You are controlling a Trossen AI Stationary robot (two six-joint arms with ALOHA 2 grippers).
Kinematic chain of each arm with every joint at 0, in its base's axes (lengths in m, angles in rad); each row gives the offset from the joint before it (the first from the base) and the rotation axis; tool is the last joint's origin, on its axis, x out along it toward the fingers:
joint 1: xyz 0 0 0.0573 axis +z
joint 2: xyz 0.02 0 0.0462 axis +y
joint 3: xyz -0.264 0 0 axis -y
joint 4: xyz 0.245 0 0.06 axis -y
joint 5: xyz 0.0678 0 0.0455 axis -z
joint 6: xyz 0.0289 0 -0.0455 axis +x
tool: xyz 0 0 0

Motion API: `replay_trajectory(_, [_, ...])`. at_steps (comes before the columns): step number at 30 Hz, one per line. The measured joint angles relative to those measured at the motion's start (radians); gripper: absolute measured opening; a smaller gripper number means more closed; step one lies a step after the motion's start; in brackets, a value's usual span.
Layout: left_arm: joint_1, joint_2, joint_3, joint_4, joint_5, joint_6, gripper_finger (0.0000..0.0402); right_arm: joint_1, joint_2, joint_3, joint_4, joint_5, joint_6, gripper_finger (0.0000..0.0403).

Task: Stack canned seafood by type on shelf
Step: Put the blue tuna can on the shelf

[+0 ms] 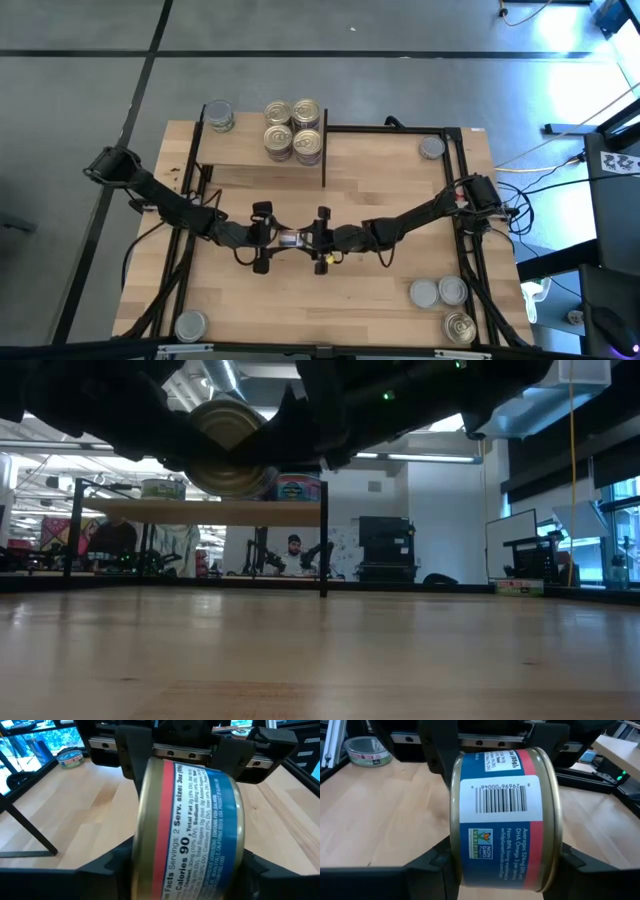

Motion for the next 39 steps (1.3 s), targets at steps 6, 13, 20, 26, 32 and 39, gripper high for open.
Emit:
replay_trajectory(6, [-0.007, -0.002, 0.000, 0.000, -0.009, 0.041, 0.0180, -0.001, 0.000, 0.000, 0.000, -0.033, 0.009, 0.0192])
replay_trajectory(13, [-0.036, -0.040, 0.073, -0.161, -0.055, 0.043, 0.0180, 0.009, -0.087, -0.001, -0.226, -0.059, 0.008, 0.0355])
replay_trajectory(20, [-0.073, -0.123, 0.253, -0.607, -0.249, -0.017, 0.0180, 0.087, -0.194, 0.000, -0.511, -0.052, 0.026, 0.0366])
replay_trajectory(26, [-0.068, -0.133, 0.433, -0.956, -0.439, -0.098, 0.0180, 0.162, -0.194, -0.060, -0.520, -0.058, 0.027, 0.0325])
replay_trajectory(32, [-0.029, -0.087, 0.626, -1.181, -0.570, -0.153, 0.0180, 0.179, -0.193, -0.236, -0.278, -0.023, 0.063, 0.0288])
replay_trajectory(39, [0.079, -0.075, 0.753, -1.584, -0.574, -0.265, 0.0180, 0.179, -0.193, -0.352, -0.090, -0.024, 0.080, 0.0259])
